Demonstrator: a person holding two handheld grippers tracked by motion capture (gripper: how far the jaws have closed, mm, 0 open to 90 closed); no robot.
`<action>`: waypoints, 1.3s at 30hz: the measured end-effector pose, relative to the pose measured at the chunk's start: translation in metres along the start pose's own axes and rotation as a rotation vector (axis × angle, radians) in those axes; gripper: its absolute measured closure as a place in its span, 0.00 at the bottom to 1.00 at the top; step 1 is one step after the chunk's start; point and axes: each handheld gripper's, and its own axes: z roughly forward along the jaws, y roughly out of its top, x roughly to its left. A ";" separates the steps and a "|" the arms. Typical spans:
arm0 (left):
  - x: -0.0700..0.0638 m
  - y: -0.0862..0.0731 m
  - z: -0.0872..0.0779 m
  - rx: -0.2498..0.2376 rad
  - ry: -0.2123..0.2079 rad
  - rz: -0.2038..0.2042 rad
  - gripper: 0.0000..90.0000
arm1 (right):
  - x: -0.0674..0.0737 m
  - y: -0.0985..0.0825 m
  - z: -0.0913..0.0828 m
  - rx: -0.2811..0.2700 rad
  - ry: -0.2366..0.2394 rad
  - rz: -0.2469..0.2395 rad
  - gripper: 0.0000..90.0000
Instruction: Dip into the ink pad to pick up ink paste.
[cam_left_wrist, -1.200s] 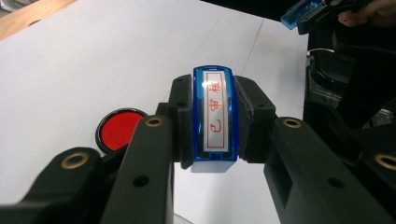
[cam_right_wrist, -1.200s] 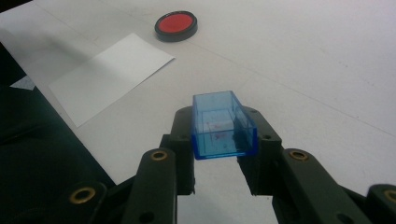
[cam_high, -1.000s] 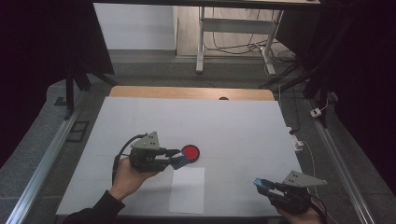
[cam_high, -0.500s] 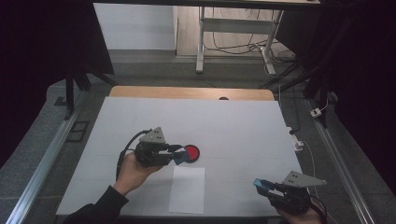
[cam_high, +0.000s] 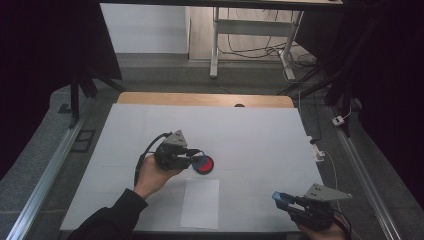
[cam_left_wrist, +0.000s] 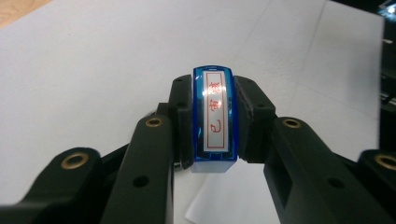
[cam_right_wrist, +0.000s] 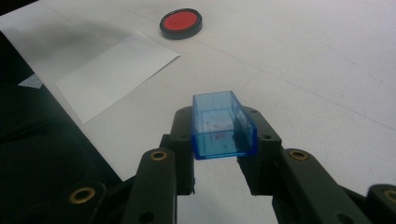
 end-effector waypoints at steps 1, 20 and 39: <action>0.001 0.001 0.003 0.000 0.002 -0.003 0.78 | 0.000 0.000 0.000 0.001 -0.001 -0.001 0.76; 0.016 -0.001 0.042 0.070 0.037 -0.022 0.78 | 0.000 0.000 0.000 0.003 0.008 -0.002 0.76; 0.021 -0.007 0.058 0.126 0.065 -0.025 0.78 | 0.001 0.000 0.001 0.008 0.016 -0.007 0.76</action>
